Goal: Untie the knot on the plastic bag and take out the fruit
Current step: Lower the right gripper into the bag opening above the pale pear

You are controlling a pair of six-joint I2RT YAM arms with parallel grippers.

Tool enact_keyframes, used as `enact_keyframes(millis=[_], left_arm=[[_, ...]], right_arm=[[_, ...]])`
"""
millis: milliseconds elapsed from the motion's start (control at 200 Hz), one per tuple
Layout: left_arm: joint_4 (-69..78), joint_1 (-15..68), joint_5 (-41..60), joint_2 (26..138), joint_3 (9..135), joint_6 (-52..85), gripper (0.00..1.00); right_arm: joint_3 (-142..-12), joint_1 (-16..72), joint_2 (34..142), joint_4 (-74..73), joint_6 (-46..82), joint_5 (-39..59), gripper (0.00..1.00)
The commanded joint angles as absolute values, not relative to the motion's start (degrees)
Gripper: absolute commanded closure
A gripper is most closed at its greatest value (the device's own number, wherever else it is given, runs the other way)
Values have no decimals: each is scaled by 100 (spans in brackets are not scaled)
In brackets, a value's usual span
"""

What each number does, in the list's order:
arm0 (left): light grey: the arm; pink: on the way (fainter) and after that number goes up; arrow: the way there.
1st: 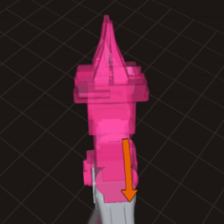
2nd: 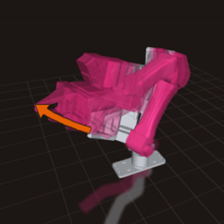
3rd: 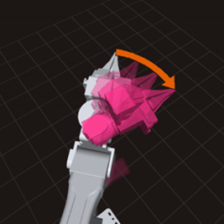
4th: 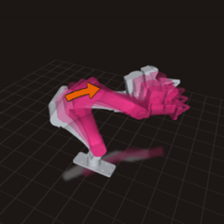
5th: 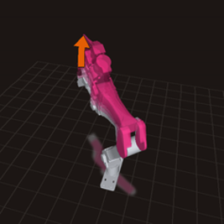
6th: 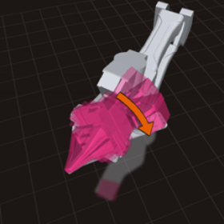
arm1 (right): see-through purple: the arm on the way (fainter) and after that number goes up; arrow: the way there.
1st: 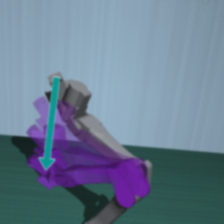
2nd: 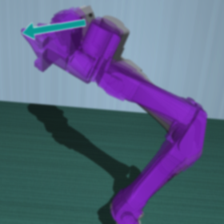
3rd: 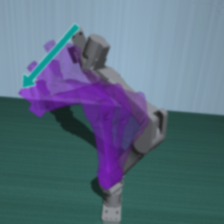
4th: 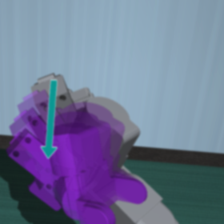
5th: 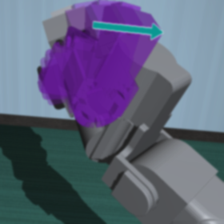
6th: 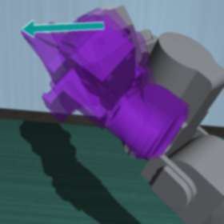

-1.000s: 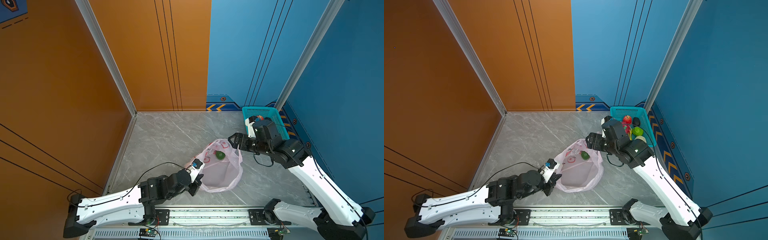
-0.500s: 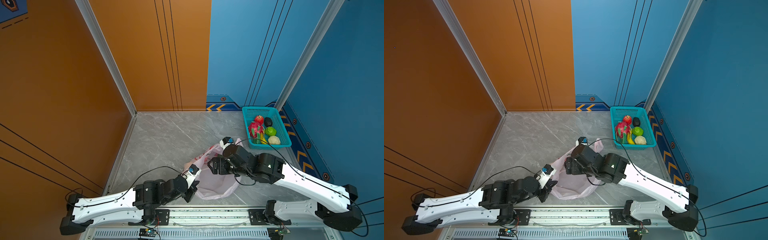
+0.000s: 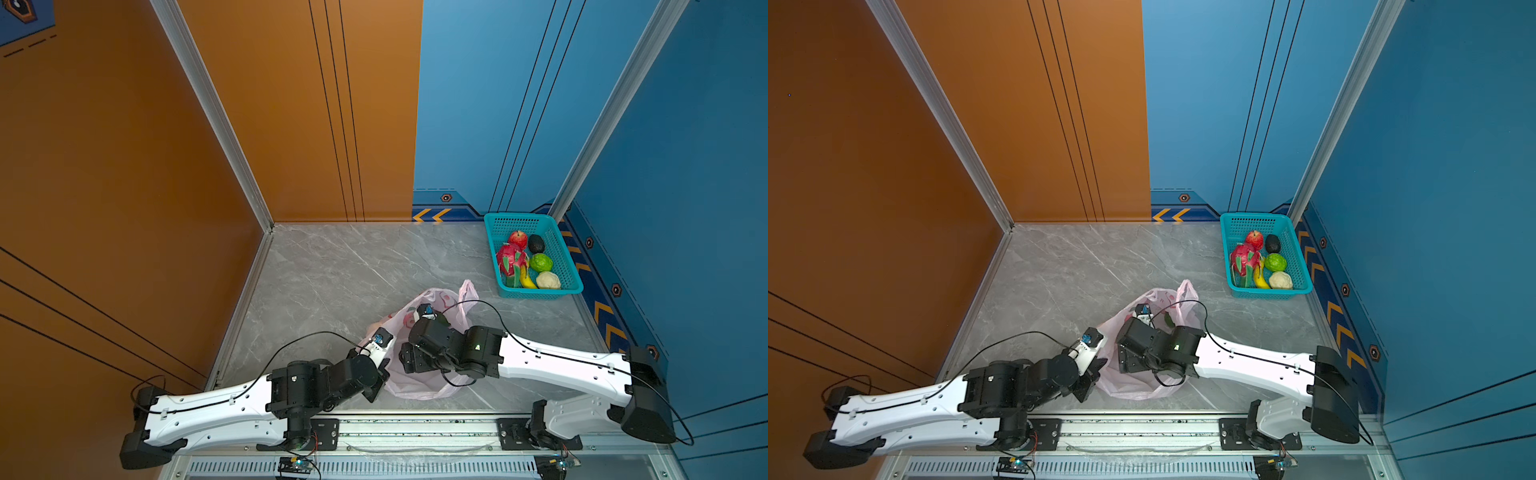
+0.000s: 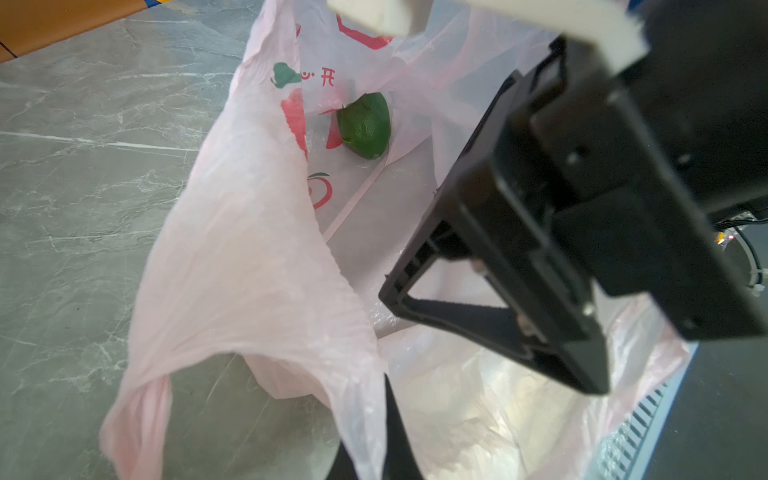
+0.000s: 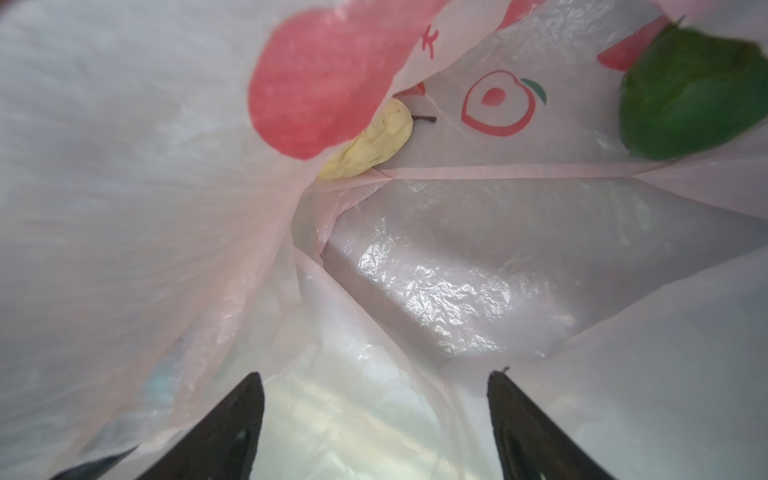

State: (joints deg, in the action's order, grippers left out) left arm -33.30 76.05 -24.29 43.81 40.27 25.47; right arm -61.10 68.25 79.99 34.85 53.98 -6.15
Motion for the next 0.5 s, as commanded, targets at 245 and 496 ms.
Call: enact_keyframes(millis=[245,496], left_arm=[[-3364,7310,-2664,4255,4344,2313,100],[-3118,7216,-2492,4285,4307,2160,100]], right_arm=[[-5465,6981,8514,2395,5804,-275,16],[-5300,6748,8981,1459,6225,-188,15]])
